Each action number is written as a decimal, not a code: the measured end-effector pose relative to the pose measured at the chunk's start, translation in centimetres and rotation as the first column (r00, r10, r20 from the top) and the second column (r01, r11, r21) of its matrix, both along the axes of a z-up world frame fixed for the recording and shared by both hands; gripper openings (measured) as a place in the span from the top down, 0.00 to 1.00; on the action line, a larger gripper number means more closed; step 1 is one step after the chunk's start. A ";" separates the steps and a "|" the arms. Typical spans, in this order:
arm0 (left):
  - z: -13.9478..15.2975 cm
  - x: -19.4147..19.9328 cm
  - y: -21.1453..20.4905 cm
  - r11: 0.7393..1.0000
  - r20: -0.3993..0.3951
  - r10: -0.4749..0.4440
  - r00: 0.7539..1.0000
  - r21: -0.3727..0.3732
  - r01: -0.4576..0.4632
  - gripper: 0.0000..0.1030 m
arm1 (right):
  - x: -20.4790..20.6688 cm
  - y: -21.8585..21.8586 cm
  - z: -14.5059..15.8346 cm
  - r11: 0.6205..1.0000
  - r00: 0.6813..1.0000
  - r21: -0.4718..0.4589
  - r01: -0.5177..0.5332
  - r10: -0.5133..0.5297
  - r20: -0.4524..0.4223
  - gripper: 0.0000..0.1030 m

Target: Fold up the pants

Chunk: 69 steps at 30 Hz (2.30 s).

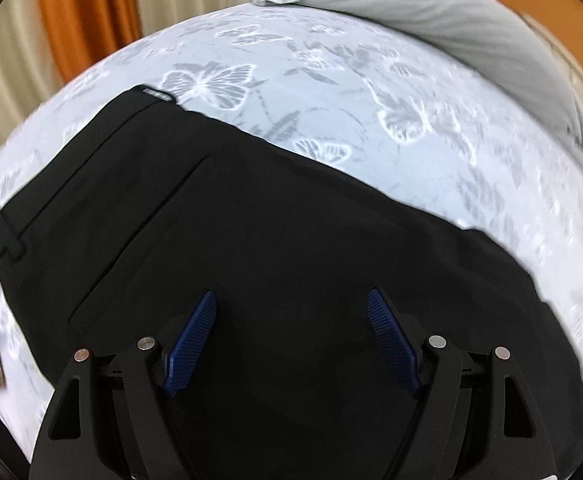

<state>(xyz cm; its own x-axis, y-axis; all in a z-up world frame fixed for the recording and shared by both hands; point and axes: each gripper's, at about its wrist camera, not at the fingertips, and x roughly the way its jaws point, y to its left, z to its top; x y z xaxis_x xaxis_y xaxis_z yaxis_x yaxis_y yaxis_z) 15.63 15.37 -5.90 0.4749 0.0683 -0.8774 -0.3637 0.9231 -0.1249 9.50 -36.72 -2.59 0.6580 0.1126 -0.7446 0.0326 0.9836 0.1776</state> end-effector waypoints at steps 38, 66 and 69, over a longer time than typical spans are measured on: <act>2.2 -3.6 5.1 0.999 0.050 0.008 0.999 -0.040 -0.006 0.26 | -1.7 -0.4 -3.2 0.971 0.963 -0.094 0.220 -0.232 -0.140 0.67; 2.6 -2.8 -1.5 0.985 0.070 -0.083 0.994 -0.146 0.092 0.23 | -16.0 -20.9 -6.5 0.704 0.729 0.188 0.685 -0.660 -0.182 0.38; 2.3 -3.1 -1.8 0.977 0.063 -0.091 0.994 -0.190 0.101 0.23 | -14.8 -20.2 -6.4 0.737 0.764 0.204 0.645 -0.621 -0.176 0.94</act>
